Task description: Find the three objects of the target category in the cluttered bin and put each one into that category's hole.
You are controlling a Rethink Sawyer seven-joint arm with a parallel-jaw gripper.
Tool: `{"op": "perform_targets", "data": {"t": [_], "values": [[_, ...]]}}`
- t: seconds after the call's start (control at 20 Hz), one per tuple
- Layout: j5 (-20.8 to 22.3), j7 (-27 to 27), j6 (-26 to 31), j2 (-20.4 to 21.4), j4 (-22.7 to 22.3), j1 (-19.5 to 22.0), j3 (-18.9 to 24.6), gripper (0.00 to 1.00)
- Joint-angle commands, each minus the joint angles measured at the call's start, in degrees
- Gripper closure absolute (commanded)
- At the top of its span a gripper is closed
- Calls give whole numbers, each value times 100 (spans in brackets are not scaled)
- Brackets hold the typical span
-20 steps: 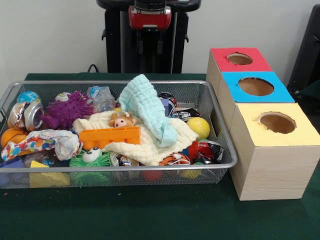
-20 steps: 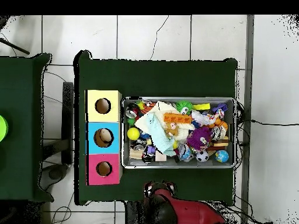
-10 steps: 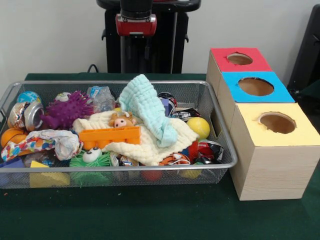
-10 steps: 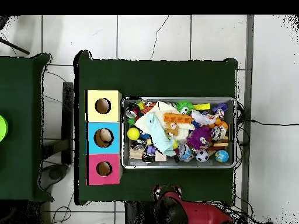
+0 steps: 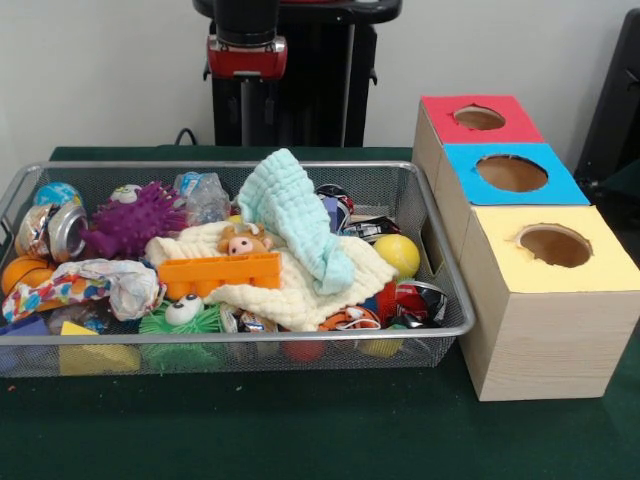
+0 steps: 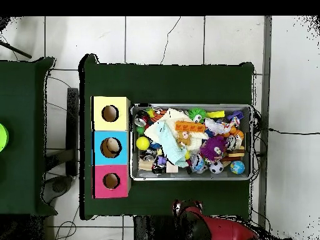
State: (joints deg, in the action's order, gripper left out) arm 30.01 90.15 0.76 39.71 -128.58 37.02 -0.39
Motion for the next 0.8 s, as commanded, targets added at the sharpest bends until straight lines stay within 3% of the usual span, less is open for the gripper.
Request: {"op": "perform_targets", "data": {"t": [0.05,0.35,0.5,0.8], "values": [[274,525,-307,-221,900,99,-71,0],[224,534,-210,-165,997,41,-120,0],[193,532,-187,-106,930,294,83,0],[432,442,-359,-550,1324,257,-296,0]]}}
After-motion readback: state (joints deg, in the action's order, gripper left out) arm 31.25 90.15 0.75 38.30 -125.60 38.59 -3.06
